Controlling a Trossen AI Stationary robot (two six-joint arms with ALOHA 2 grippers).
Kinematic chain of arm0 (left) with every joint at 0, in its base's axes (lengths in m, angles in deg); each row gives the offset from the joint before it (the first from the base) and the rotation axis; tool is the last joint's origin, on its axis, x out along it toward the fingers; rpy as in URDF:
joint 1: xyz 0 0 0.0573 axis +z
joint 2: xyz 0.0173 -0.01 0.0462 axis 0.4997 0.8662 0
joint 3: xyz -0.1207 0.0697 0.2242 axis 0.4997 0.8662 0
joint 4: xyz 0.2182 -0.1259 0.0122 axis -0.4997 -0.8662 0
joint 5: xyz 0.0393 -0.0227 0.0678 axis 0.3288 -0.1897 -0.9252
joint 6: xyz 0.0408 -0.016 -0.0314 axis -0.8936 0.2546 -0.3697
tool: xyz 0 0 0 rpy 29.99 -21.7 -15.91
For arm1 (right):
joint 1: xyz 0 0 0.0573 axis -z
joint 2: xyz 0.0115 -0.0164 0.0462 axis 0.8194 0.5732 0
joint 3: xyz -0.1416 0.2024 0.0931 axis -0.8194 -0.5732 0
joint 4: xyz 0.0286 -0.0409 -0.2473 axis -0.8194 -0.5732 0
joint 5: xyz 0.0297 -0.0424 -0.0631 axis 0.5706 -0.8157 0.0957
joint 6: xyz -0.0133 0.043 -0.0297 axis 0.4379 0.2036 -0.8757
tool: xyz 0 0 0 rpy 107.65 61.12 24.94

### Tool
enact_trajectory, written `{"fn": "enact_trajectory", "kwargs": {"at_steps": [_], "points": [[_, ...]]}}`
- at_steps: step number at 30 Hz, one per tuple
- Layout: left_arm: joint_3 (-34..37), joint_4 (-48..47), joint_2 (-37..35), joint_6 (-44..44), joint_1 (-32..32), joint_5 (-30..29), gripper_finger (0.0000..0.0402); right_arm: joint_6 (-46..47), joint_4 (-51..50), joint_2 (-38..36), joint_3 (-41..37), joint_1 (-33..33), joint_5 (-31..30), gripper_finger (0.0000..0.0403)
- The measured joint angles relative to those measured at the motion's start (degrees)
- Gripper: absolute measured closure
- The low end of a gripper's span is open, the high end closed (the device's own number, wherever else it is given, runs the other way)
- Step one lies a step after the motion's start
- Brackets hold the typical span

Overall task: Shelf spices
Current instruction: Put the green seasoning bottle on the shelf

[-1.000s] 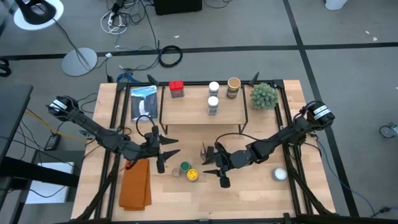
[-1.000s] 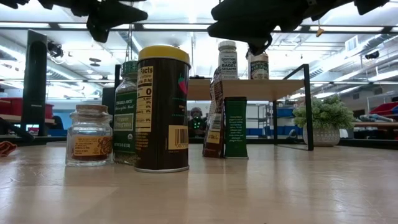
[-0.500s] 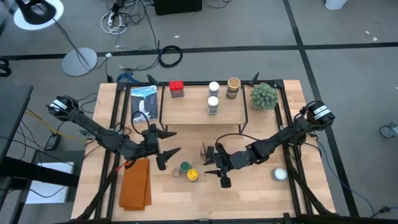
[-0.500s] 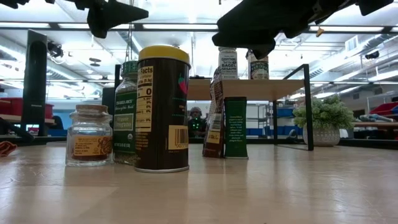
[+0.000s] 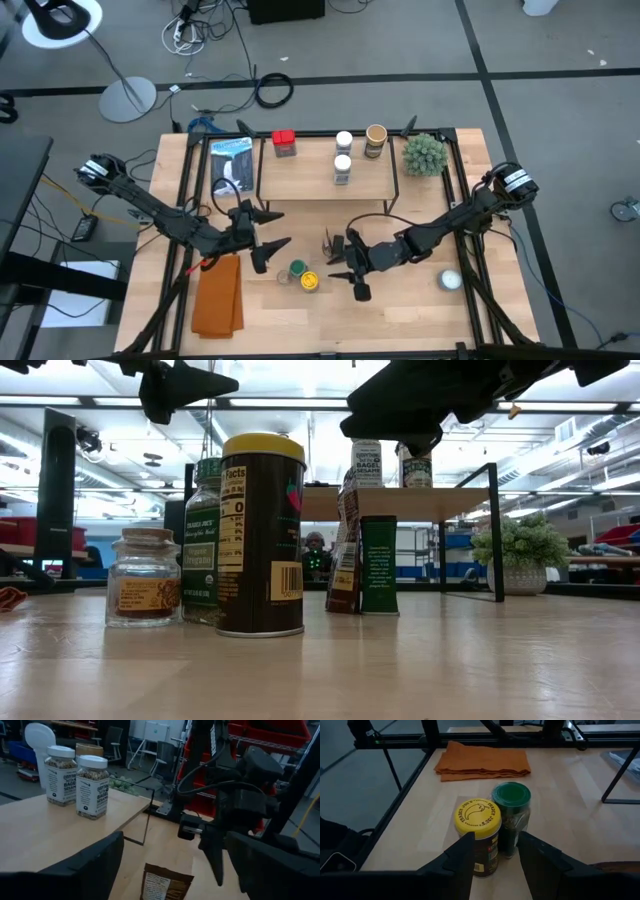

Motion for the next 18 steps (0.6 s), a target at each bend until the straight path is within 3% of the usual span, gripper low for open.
{"fn": "enact_trajectory", "kwargs": {"at_steps": [8,14,18], "points": [[-1.36,-0.17,0.00,-3.87,1.58,7.19,0.0046,-0.02,-0.93,0.00,0.00,-0.01,-0.01,0.0253],[-11.19,-23.27,0.02,-6.25,4.85,11.37,0.0046,0.00,-1.35,0.00,0.00,-0.01,0.00,0.0253],[-18.46,-39.09,1.01,-6.39,7.24,19.53,0.0046,0.00,-1.39,0.00,0.00,-0.01,0.00,0.0253]]}}
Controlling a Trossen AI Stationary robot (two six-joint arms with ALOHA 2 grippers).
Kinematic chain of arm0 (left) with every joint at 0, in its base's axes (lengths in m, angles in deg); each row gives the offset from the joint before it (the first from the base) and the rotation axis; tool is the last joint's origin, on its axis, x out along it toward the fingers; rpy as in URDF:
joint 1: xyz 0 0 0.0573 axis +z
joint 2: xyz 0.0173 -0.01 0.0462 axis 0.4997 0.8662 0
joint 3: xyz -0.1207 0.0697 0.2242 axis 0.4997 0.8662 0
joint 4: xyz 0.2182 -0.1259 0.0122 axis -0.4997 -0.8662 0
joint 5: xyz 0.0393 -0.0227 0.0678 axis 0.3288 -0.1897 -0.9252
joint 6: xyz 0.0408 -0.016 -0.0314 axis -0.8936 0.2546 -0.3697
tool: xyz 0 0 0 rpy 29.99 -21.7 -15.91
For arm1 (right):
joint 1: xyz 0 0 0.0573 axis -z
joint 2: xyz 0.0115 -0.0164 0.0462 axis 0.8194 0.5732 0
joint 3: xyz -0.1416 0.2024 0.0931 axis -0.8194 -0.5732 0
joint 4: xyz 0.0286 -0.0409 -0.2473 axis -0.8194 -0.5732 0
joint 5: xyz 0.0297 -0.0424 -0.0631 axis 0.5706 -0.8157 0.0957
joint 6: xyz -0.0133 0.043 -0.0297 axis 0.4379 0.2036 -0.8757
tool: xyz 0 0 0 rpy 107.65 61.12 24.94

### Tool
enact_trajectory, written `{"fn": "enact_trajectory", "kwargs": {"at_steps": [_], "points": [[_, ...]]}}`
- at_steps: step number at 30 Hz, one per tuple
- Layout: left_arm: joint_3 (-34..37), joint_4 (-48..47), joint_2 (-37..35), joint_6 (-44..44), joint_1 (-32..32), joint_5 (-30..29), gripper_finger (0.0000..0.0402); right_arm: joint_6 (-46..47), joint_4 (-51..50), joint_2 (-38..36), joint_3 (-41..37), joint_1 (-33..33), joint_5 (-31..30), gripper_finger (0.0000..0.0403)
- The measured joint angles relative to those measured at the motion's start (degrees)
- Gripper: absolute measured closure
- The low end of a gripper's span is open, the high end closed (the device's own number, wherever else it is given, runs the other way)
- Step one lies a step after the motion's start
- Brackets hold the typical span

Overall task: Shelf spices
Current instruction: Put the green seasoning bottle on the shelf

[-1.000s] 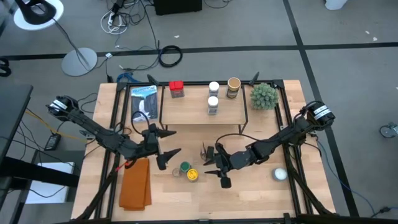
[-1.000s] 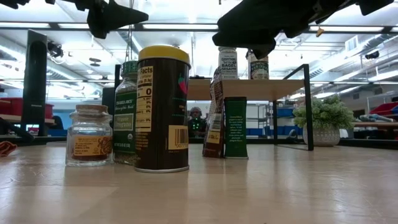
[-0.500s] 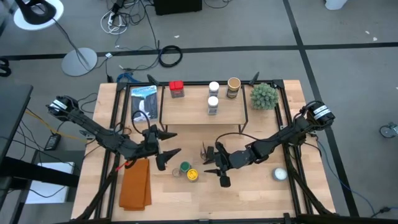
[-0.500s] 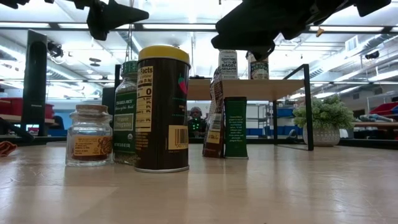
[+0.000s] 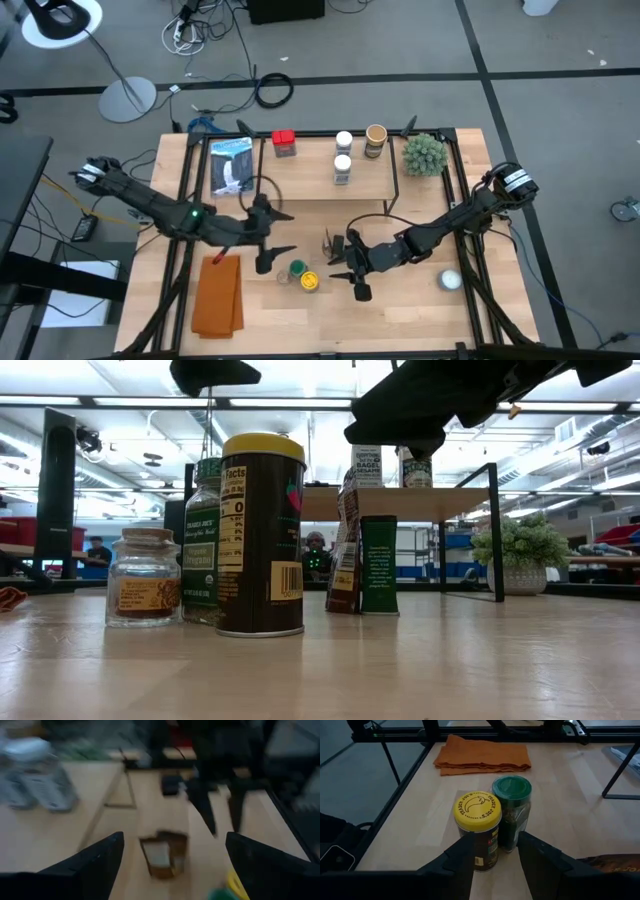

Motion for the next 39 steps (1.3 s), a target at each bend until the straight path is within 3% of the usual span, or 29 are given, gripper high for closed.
{"fn": "enact_trajectory", "kwargs": {"at_steps": [11,15,22,26,39], "points": [[-16.32,-27.11,13.93,-2.19,4.78,17.92,0.0047,1.46,0.04,0.00,0.00,0.00,0.01,0.0253],[-21.95,-34.98,20.01,-4.65,4.95,20.47,0.0047,2.72,0.00,0.00,0.00,0.00,0.02,0.0253],[-29.25,-41.66,29.28,-10.21,4.87,26.39,0.0047,3.02,-0.08,0.00,0.00,-0.02,0.04,0.0253],[-32.04,-44.22,33.81,-12.60,4.52,26.45,0.0050,4.57,-0.47,0.00,0.00,-0.15,0.88,0.0252],[-32.54,-39.33,41.17,-11.82,4.38,30.40,0.0088,10.76,-3.60,-0.02,0.00,-4.44,4.67,0.0252]]}}
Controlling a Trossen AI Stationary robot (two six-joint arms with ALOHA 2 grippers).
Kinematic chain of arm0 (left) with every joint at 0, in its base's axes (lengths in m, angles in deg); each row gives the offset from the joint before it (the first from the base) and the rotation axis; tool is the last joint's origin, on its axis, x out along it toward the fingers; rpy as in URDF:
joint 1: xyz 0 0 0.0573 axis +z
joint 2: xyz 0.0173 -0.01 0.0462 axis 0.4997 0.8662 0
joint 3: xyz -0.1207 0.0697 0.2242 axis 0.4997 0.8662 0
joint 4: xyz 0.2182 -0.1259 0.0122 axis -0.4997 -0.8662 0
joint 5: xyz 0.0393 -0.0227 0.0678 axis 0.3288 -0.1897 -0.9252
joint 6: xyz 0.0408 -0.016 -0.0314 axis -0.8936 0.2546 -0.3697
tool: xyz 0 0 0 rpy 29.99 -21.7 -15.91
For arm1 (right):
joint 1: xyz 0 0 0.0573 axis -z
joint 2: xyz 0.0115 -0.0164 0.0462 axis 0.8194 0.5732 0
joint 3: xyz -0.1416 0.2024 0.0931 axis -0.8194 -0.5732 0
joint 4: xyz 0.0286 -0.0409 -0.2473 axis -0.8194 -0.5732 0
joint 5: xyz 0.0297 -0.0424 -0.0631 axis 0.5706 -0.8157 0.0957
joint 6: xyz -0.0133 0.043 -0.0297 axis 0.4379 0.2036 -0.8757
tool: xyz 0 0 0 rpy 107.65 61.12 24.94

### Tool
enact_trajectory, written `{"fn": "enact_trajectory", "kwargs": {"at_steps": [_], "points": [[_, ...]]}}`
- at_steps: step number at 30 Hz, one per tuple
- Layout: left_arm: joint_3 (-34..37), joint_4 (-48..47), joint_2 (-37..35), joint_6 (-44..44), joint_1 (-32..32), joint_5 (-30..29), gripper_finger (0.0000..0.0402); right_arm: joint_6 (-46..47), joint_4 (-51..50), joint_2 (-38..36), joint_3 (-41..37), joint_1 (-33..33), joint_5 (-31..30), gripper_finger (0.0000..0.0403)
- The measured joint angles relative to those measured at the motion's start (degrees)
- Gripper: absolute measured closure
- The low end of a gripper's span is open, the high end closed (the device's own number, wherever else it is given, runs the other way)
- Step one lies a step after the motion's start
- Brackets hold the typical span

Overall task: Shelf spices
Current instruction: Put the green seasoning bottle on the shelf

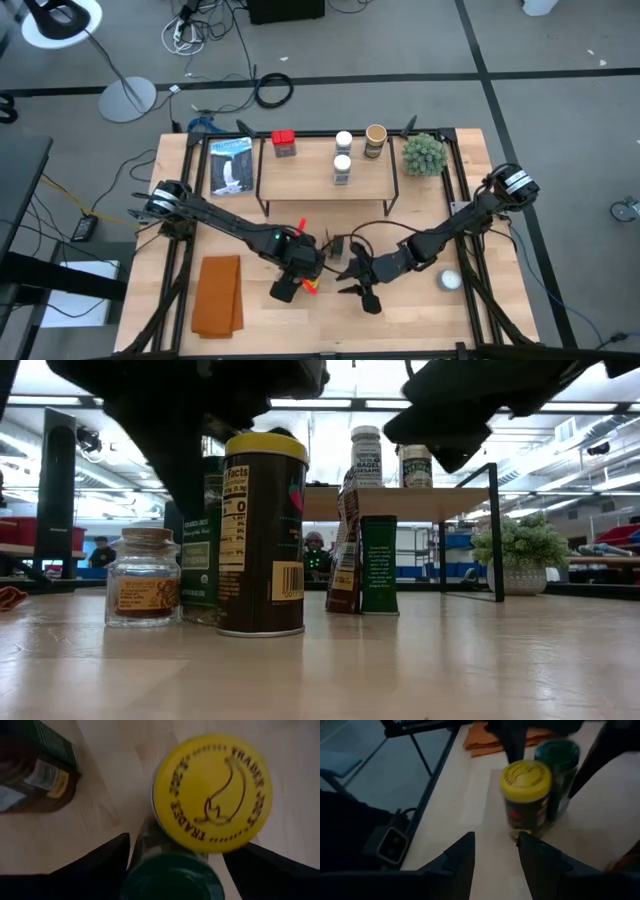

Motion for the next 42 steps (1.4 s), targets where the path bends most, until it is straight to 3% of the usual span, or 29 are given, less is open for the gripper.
{"fn": "enact_trajectory", "kwargs": {"at_steps": [12,21,35,42], "points": [[0.00,-0.63,-0.02,1.23,0.02,-0.52,0.0174,12.80,-9.63,-0.07,0.02,-5.53,4.45,0.0253],[0.00,-1.69,-0.09,1.45,0.02,-0.57,0.0172,25.98,-22.46,-0.09,0.00,-9.09,4.40,0.0253],[-0.01,-2.16,-0.37,0.79,0.18,-4.99,0.0172,30.11,-22.77,-0.09,0.00,-12.41,4.40,0.0253],[-5.69,-7.65,-0.37,1.31,1.96,-5.00,0.0172,30.66,-22.83,-0.11,0.00,-12.87,2.41,0.0253]]}}
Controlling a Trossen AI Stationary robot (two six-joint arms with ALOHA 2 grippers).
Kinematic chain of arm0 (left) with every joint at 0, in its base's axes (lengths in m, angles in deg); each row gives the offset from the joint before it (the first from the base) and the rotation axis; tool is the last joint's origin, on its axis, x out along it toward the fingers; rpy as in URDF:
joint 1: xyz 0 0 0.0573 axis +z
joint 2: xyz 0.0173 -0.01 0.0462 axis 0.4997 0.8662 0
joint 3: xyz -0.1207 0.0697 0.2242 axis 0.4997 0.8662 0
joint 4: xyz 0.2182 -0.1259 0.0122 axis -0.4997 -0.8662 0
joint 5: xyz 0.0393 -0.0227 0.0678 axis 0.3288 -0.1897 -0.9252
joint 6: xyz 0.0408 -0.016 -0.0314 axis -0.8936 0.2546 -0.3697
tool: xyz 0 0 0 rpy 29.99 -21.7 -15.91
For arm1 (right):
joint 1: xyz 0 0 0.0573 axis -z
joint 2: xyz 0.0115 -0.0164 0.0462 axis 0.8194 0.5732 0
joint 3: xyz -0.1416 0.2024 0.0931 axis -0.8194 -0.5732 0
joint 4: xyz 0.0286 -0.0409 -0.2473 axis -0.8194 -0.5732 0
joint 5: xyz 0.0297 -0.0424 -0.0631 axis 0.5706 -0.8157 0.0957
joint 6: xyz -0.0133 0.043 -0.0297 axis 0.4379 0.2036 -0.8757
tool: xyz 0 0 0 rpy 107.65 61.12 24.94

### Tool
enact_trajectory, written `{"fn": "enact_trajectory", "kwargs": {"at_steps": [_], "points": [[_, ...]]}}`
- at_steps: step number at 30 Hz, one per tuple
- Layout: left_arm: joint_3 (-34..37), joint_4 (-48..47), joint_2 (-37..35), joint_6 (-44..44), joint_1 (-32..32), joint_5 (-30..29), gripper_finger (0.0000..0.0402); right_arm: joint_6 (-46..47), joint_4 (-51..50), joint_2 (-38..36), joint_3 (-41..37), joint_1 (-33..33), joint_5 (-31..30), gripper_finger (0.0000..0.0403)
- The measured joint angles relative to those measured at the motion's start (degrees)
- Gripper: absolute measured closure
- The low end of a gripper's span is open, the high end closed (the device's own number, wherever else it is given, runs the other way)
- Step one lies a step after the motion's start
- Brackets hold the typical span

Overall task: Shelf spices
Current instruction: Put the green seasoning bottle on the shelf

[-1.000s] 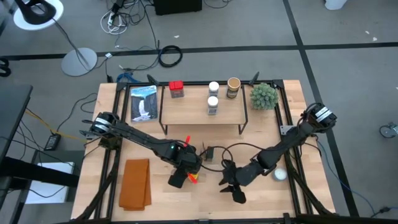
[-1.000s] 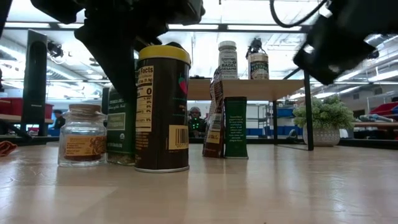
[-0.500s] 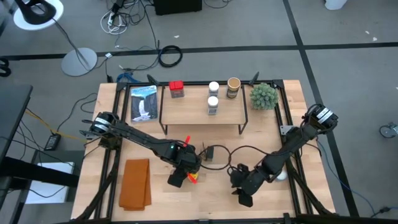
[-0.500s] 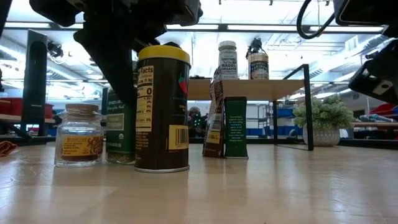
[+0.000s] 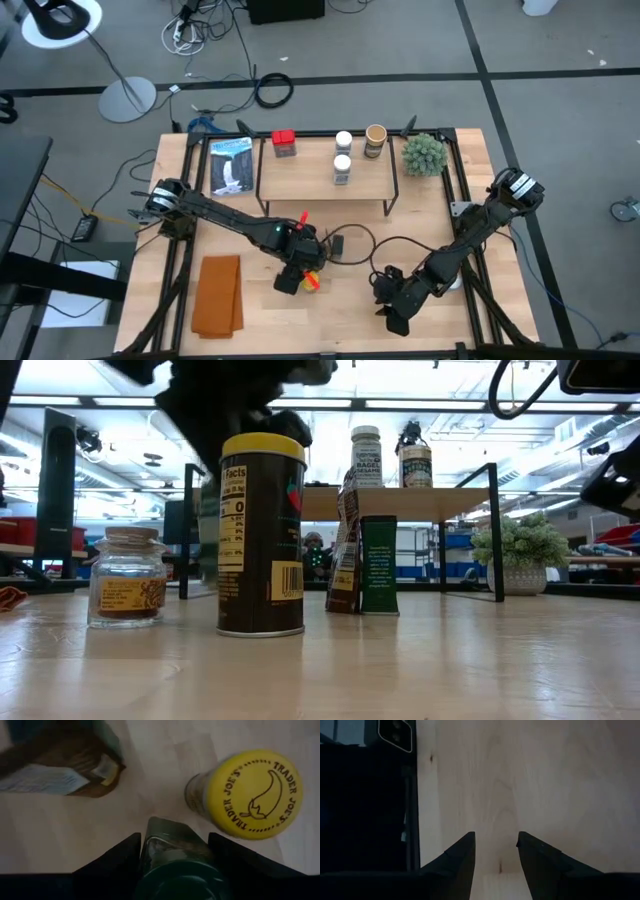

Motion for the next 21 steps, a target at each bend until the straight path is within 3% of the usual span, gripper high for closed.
{"fn": "enact_trajectory", "kwargs": {"at_steps": [8,12,21], "points": [[-8.95,-11.34,-0.02,-0.59,5.12,1.24,0.0173,-1.42,-0.40,0.00,0.00,0.00,-1.38,0.0253],[-14.33,-16.62,-0.02,-0.61,9.08,5.02,0.0173,-1.44,-1.08,0.00,0.02,-0.02,-1.58,0.0253],[-30.85,-28.06,-0.04,-5.10,19.41,5.85,0.0173,-0.10,-4.65,0.00,0.02,-0.88,-4.06,0.0253]]}}
